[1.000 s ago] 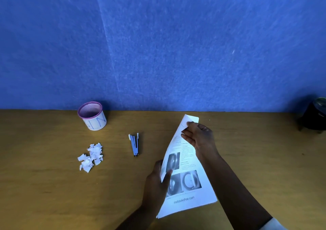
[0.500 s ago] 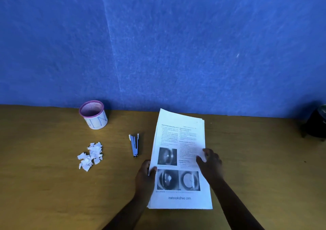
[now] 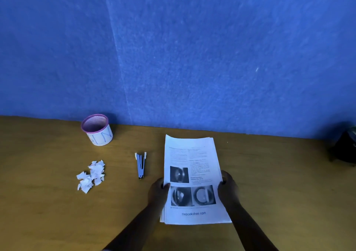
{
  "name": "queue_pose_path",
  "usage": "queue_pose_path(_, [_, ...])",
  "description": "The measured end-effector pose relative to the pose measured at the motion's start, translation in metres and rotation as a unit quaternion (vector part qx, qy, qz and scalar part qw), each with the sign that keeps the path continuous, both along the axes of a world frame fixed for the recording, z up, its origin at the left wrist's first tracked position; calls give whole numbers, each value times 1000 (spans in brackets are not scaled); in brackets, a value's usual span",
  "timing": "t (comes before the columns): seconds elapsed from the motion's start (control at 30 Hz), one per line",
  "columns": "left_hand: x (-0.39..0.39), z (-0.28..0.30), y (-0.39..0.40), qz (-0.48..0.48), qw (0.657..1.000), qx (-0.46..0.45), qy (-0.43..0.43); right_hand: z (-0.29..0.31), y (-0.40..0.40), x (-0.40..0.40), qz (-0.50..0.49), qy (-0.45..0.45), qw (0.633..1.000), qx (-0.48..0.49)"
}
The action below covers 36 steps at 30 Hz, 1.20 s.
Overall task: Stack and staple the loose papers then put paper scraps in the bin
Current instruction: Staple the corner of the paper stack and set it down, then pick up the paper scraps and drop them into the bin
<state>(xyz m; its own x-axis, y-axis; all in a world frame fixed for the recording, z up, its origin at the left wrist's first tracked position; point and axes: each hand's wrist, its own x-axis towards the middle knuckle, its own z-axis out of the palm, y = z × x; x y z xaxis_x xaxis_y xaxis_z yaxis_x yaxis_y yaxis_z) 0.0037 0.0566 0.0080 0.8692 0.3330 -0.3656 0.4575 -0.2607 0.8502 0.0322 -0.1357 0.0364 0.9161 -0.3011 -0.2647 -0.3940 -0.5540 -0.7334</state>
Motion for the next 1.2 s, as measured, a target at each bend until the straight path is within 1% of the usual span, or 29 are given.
queue_pose_path(0.1, [2, 2, -6, 16, 999, 23, -30, -4, -6, 7, 21, 1, 1000, -8])
queue_pose_path(0.2, [-3, 4, -9, 11, 996, 47, -70, -10, -12, 8, 48, 8, 998, -41])
queue_pose_path(0.3, [-7, 1, -8, -25, 994, 99, -46, -22, -15, 9, 56, 8, 995, -76])
queue_pose_path(0.4, [-7, -4, -1, -62, 986, 155, -5, -36, -12, 10, 52, 49, 992, -107])
queue_pose_path(0.5, [-2, -6, 4, -92, 975, 202, 8, -46, -10, 8, 54, 71, 984, -154])
queue_pose_path(0.6, [1, -2, 5, -115, 972, 203, 19, -46, -8, 6, 49, 59, 983, -169])
queue_pose_path(0.7, [2, -3, 12, -135, 977, 165, 26, -44, -4, 6, 33, 62, 985, -160])
queue_pose_path(0.77, [-1, -3, 16, -151, 979, 140, 4, -44, -2, 6, 24, 65, 985, -158])
queue_pose_path(0.83, [-6, 0, 16, -176, 975, 136, -27, -38, 1, 3, 13, 66, 984, -165])
queue_pose_path(0.9, [-14, 2, 18, -186, 970, 145, -51, -26, 15, -3, -1, 52, 984, -170])
queue_pose_path(0.97, [-21, 3, 27, -181, 967, 163, -72, -15, 36, -9, 6, 8, 986, -164])
queue_pose_path(1.1, [-34, 11, 68, -163, 951, 222, -144, -8, 98, -17, 143, -108, 970, -163])
queue_pose_path(1.2, [-43, 18, 117, -130, 951, 232, -156, -2, 153, -17, 220, -134, 959, -115])
